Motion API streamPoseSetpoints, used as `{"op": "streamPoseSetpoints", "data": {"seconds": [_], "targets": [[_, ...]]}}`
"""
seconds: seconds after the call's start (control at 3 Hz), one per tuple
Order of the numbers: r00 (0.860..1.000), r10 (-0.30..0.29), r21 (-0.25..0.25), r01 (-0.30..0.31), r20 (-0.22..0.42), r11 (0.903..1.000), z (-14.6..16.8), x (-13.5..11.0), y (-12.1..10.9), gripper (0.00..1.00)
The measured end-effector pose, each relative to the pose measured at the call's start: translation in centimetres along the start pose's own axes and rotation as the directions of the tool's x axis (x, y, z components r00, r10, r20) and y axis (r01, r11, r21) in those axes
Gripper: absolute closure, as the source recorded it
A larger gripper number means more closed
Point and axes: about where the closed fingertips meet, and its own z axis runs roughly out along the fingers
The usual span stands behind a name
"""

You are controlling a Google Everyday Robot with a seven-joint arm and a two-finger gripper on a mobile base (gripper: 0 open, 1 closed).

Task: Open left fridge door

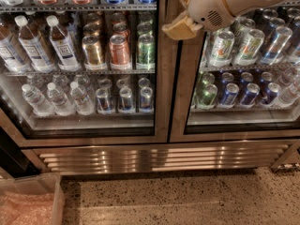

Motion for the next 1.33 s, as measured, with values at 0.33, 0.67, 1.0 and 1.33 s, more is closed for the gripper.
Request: {"op": "streamPoseSetpoints", "data": {"seconds": [0.33,0.67,1.0,1.33], "targets": [[1.0,0.0,0.0,0.0,0.0,1.0,-0.05,-0.02,-0.09,1.0],[1.0,0.0,0.0,0.0,0.0,1.0,-0.23,-0.08,-0.39,1.0],[1.0,0.0,0.0,0.0,0.0,1.0,-0.3,-0.09,-0.55,1.0],[1.0,0.0,0.0,0.0,0.0,1.0,-0.3,-0.1,-0.55,1.0]]}}
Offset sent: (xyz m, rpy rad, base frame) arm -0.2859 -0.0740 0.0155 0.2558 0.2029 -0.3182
